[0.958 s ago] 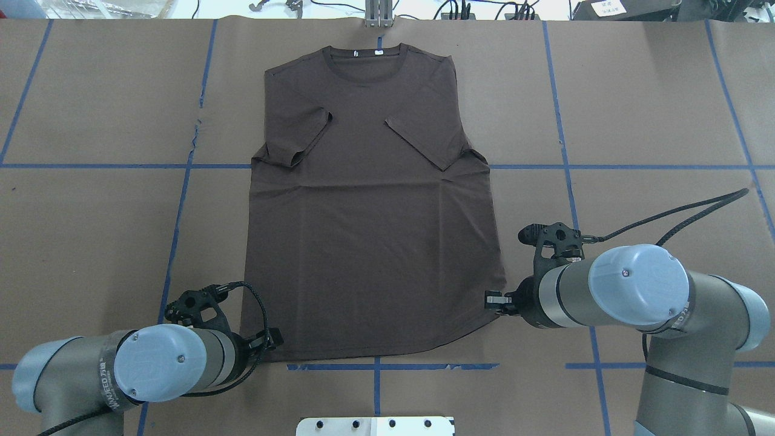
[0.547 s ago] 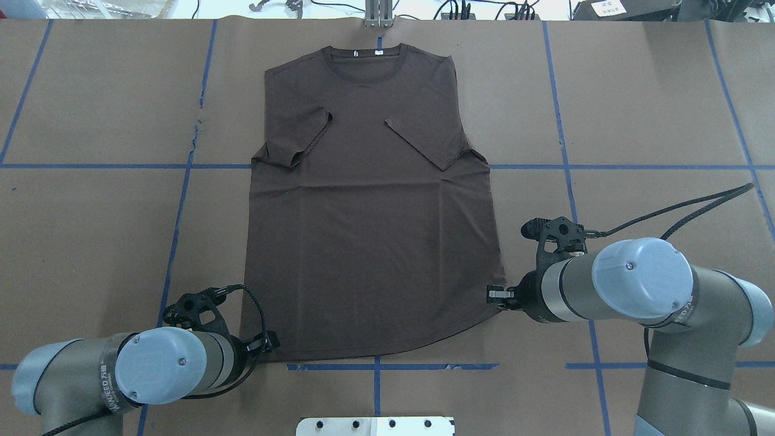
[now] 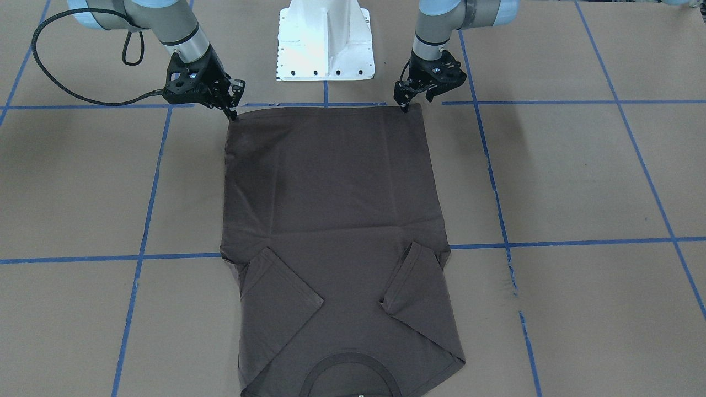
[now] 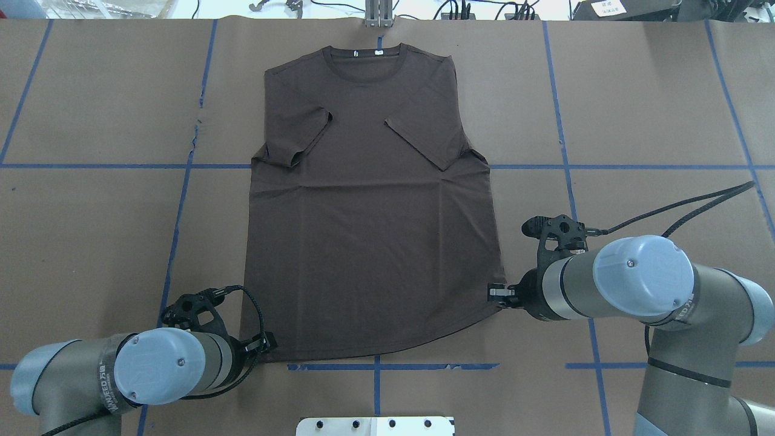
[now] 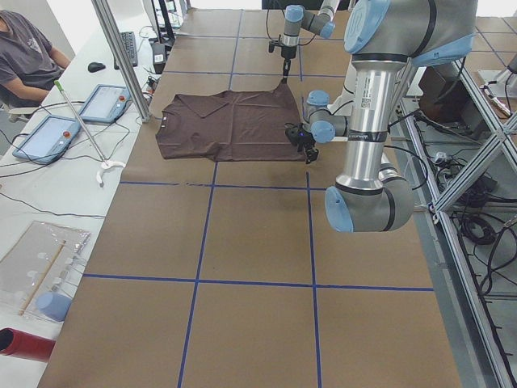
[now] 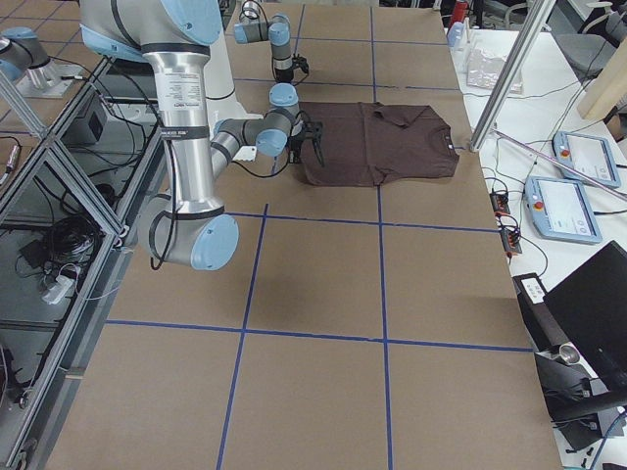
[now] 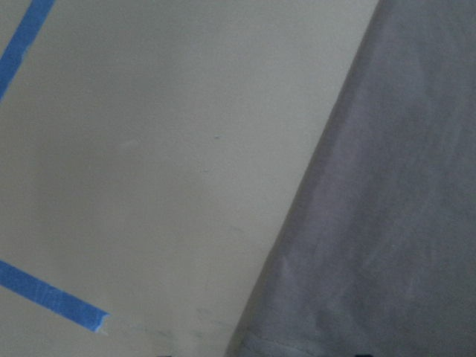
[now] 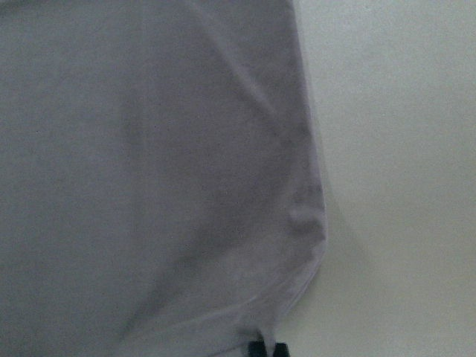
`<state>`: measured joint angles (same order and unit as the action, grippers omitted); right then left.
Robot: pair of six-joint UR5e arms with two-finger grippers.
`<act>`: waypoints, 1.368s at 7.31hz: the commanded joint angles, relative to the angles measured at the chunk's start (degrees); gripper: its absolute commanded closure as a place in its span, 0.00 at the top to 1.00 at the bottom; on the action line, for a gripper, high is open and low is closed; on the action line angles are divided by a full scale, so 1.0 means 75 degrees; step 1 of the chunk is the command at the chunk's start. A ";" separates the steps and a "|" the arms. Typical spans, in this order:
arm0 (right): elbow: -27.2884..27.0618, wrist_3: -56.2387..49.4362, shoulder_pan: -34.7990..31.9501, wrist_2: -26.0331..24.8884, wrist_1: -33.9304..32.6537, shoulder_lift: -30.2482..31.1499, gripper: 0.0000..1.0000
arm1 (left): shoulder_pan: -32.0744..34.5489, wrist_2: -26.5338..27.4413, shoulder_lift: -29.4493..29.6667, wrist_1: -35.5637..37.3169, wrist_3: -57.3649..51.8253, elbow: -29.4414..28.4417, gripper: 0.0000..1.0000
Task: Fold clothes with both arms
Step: 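Grasp both hem corners with the left and right grippers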
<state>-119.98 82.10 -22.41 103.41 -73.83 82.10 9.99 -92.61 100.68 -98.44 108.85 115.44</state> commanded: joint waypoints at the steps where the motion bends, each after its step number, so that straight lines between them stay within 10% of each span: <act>1: 0.0012 -0.0001 -0.0001 0.0005 0.0000 0.0010 0.00 | -0.0008 -0.0004 0.0029 0.0000 0.0017 -0.0076 0.79; 6: 0.0024 -0.0025 -0.0036 0.0005 0.0000 0.0010 0.00 | -0.0008 -0.0051 0.0111 0.0000 0.0264 0.0006 0.00; 10: -0.0092 -0.0036 -0.0141 0.0192 0.0023 0.0080 0.00 | -0.0008 -0.0237 0.0438 0.0817 0.0147 0.0743 0.00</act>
<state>-120.21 81.86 -23.15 104.36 -73.75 82.38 9.93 -93.55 102.73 -95.57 110.33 119.21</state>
